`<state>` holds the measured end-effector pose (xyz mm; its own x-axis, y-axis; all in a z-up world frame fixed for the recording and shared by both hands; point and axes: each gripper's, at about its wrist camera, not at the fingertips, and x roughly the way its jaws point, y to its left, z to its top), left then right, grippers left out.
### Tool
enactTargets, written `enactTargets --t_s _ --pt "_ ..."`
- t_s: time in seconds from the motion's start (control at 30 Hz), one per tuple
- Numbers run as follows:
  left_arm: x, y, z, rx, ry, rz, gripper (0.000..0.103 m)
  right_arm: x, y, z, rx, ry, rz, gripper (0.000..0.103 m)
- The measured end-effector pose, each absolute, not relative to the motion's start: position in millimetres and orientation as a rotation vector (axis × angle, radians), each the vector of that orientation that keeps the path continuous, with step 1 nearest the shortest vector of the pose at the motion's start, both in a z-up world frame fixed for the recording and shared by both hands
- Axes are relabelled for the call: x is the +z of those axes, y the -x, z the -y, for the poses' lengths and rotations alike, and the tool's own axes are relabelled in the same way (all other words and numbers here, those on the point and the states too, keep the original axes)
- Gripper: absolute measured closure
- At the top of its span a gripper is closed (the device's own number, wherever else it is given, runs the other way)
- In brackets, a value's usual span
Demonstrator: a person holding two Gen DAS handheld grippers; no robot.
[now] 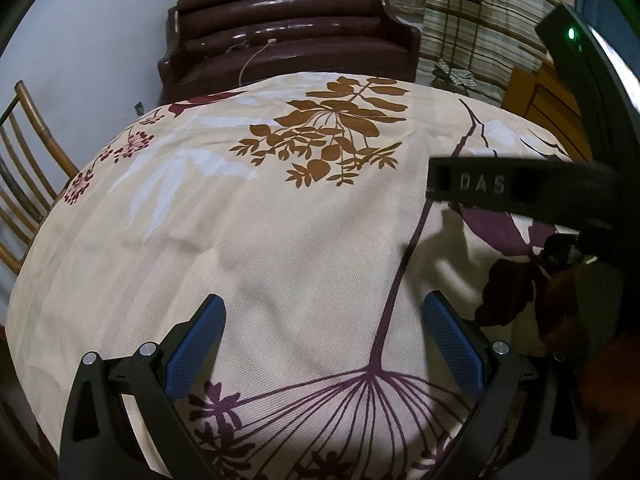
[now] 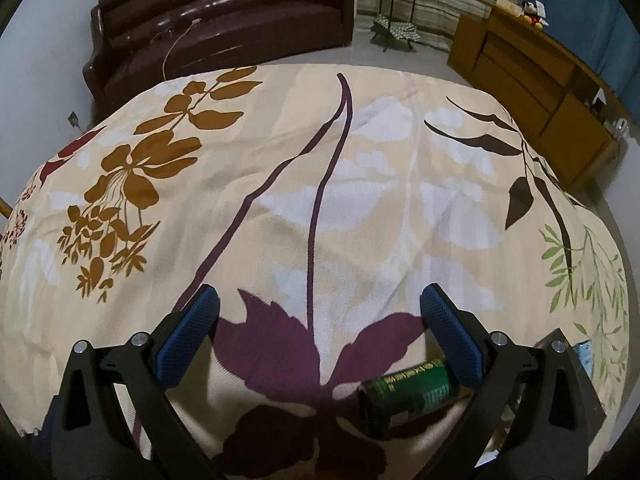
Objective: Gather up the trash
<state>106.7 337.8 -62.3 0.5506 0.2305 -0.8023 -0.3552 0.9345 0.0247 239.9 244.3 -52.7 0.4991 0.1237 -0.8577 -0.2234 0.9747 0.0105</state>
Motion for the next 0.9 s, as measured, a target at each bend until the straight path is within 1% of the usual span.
enactTargets --t_s 0.13,0.3,0.47,0.67,0.77,0.9 --pt "-60.7 -102.4 -339.2 0.333 0.154 -0.915 0.007 -22.3 -220.5 -243.5 0.211 0.108 -0.904 0.004" --pt "-47.6 -86.0 -343.2 0.367 0.151 -0.832 0.007 31.9 -183.1 -225.2 0.286 0.103 -0.739 0.004" --pt "-24.6 -53.4 -336.5 0.403 0.15 -0.73 0.007 64.3 -151.8 -172.2 0.333 0.05 -0.693 0.004" --pt "10.3 -19.8 -296.1 0.343 0.093 -0.641 0.007 72.3 -120.5 -95.4 0.287 0.046 -0.673 0.004" --pt "21.6 -10.8 -270.2 0.282 0.095 -0.61 0.007 67.4 -103.9 -57.9 0.22 0.067 -0.656 0.004" --pt "25.8 -5.4 -233.8 0.217 0.095 -0.614 0.007 59.0 -84.7 -15.4 0.14 0.087 -0.641 0.004"
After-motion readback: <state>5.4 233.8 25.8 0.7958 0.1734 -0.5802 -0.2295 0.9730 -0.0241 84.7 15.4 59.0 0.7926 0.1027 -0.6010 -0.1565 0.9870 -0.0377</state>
